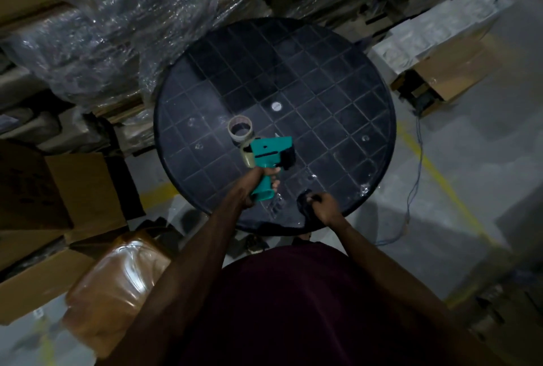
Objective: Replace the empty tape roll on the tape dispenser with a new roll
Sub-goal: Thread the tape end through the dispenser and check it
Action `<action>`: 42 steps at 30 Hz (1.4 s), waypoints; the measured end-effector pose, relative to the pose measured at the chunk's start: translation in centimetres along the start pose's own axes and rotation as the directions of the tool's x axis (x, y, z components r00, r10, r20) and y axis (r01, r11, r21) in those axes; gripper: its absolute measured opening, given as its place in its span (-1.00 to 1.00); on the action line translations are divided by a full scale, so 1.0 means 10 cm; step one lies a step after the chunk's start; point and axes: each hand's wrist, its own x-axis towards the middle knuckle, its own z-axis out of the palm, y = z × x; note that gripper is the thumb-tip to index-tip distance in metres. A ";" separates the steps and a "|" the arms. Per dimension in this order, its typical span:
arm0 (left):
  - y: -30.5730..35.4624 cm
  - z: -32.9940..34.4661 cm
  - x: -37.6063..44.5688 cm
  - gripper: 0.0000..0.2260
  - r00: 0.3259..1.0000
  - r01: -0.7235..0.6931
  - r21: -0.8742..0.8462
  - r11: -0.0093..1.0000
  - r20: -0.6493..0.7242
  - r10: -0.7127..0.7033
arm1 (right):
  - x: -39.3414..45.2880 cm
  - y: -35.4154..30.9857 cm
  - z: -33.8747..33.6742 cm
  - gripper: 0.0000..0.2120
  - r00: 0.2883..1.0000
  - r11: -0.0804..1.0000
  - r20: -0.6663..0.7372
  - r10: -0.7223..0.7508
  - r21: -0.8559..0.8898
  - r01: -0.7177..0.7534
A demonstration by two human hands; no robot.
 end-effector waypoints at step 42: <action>-0.06 0.06 0.08 -0.79 0.993 0.113 -0.157 0.981 -0.023 -0.118 | 0.13 -1.42 -0.71 -0.94 0.782 0.817 -0.436 -0.445 0.160 0.554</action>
